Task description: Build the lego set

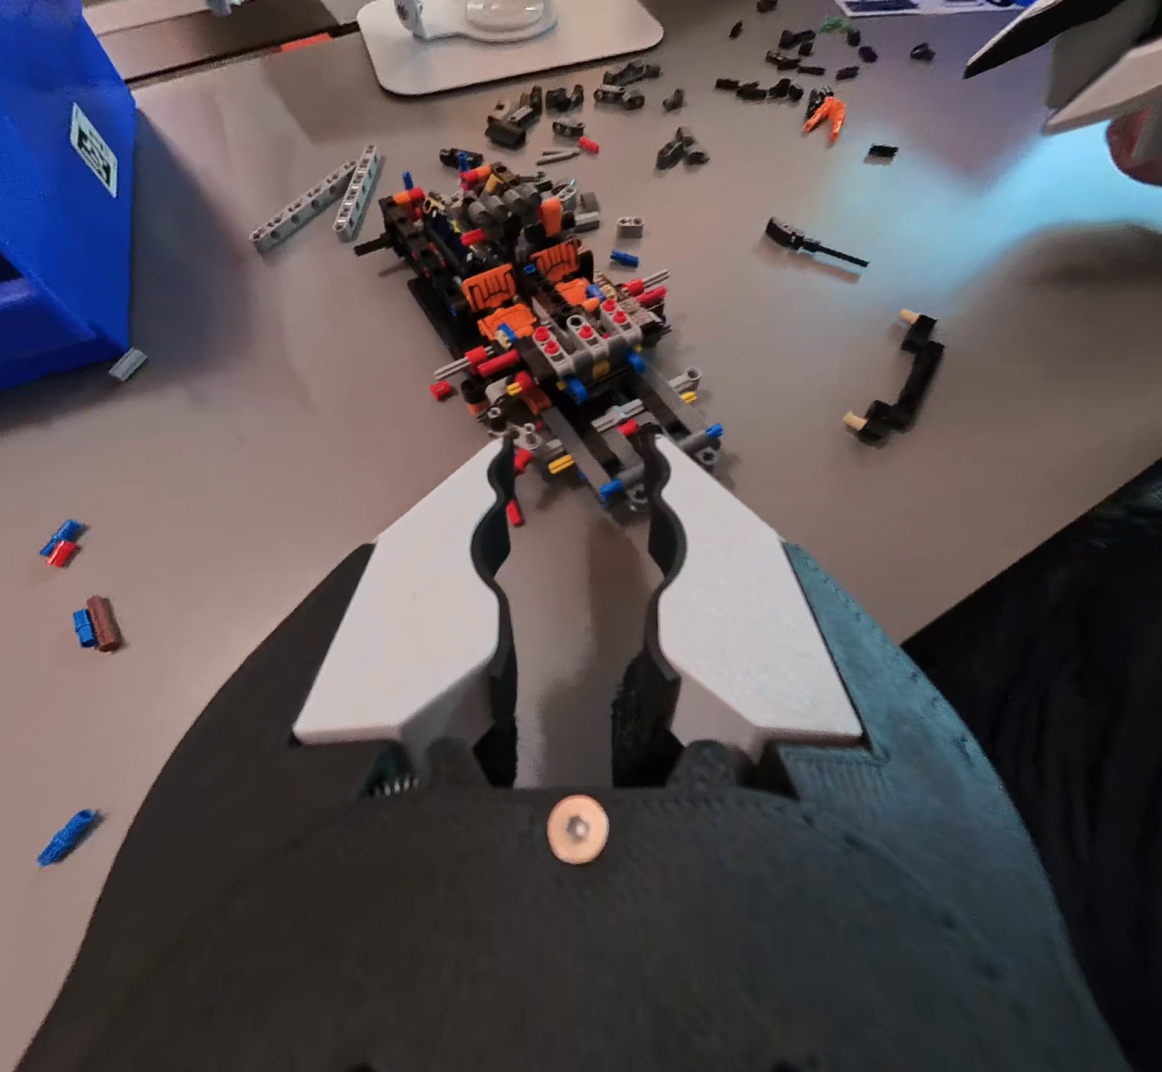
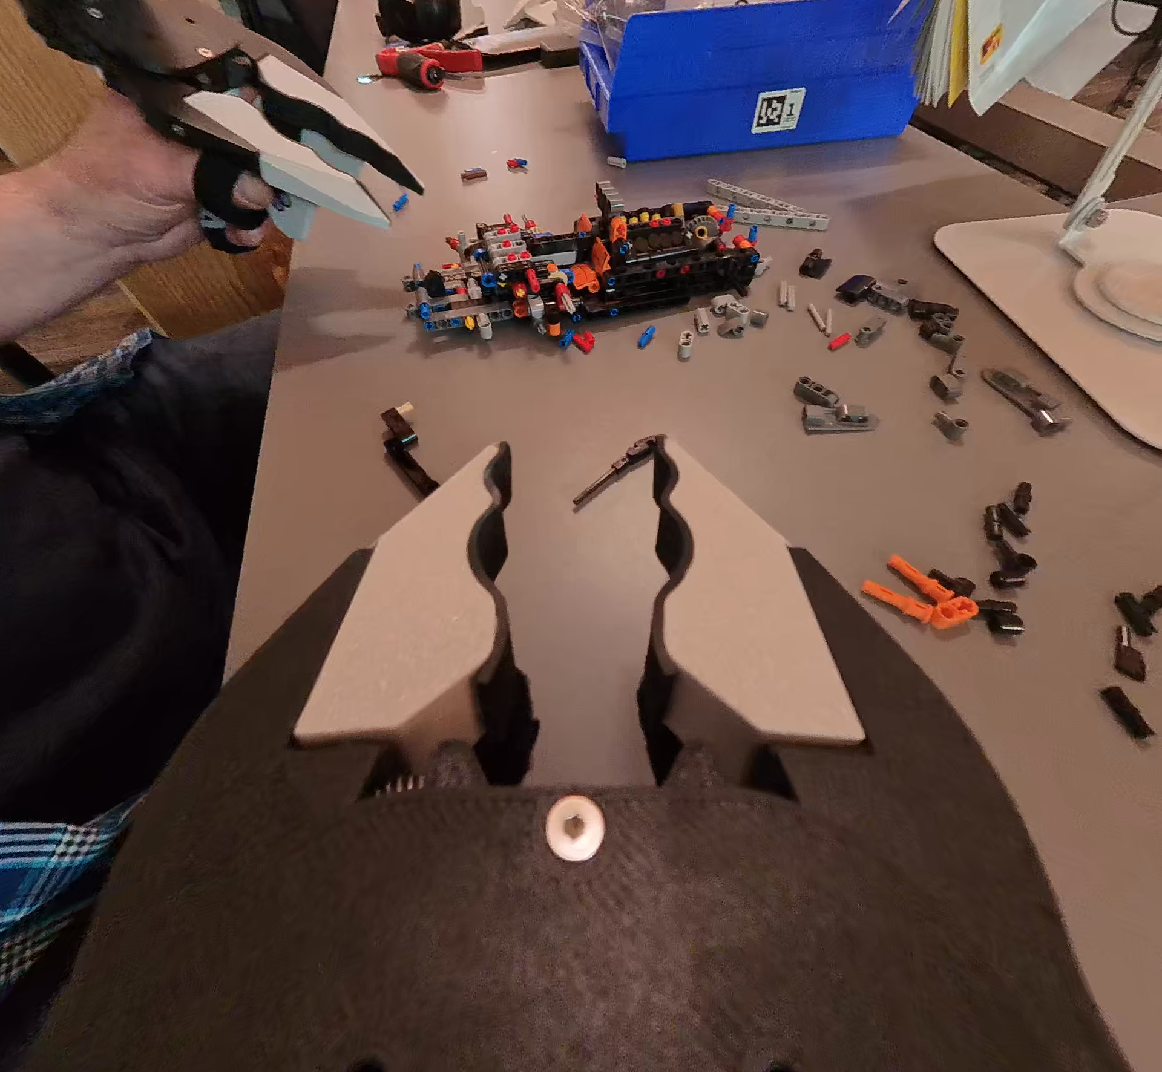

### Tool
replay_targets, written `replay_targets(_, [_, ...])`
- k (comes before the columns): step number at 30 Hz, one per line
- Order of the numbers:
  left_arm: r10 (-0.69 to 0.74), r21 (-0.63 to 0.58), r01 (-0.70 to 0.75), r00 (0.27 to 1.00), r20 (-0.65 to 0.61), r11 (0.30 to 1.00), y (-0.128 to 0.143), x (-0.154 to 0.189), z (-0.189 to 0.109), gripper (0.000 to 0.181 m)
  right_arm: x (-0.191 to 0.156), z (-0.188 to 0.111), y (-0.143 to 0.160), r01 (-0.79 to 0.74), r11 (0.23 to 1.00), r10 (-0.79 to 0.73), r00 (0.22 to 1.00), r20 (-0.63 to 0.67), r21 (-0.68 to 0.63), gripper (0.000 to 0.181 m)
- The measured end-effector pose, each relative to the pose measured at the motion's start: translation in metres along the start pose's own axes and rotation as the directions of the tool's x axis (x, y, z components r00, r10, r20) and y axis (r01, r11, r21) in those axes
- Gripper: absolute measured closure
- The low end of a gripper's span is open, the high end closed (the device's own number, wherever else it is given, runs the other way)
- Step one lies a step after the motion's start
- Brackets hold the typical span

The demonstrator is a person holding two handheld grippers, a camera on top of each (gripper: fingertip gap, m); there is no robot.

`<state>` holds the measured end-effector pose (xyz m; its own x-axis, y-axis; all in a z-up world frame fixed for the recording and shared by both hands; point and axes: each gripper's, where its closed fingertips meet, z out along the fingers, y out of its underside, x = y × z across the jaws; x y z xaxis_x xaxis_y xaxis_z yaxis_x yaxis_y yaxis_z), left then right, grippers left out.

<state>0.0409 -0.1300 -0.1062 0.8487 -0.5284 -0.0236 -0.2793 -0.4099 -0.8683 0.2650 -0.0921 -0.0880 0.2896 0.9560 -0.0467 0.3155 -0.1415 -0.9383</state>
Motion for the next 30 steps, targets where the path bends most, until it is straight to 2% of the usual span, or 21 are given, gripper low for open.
replay_targets(4, [0.0,-0.021,0.0,1.0,0.015,1.0,0.008,0.001,0.006,0.139,0.012,-0.002,-0.001,-0.017,0.998,0.016,1.0,-0.013,-0.069,0.143])
replay_targets(7, [-0.048,-0.016,0.048,0.999,0.02,0.999,0.017,-0.004,0.011,0.138,0.037,-0.002,0.0,0.045,0.98,-0.06,0.996,-0.069,-0.195,0.146])
replay_targets(9, [-0.086,-0.006,0.086,0.996,0.011,0.996,0.021,-0.007,0.014,0.138,0.053,0.001,-0.008,0.058,0.972,-0.074,0.996,-0.059,-0.228,0.154])
replay_targets(15, [-0.133,0.013,0.133,0.991,0.013,0.991,0.025,-0.012,0.013,0.141,0.092,0.033,-0.03,0.097,0.949,-0.099,0.995,0.008,-0.299,0.17])
replay_targets(20, [-0.149,0.034,0.15,0.989,-0.015,0.988,0.022,-0.011,0.012,0.142,0.122,0.065,-0.053,0.098,0.943,-0.101,0.995,0.008,-0.318,0.158])
replay_targets(22, [-0.15,0.038,0.151,0.988,-0.036,0.988,0.021,-0.009,0.011,0.143,0.134,0.074,-0.055,0.119,0.934,-0.126,0.992,0.0,-0.338,0.158])
replay_targets(30, [-0.167,0.048,0.171,0.982,-0.082,0.984,0.019,-0.007,0.01,0.145,0.123,0.102,-0.028,0.197,0.876,-0.128,0.975,0.18,-0.44,0.161])
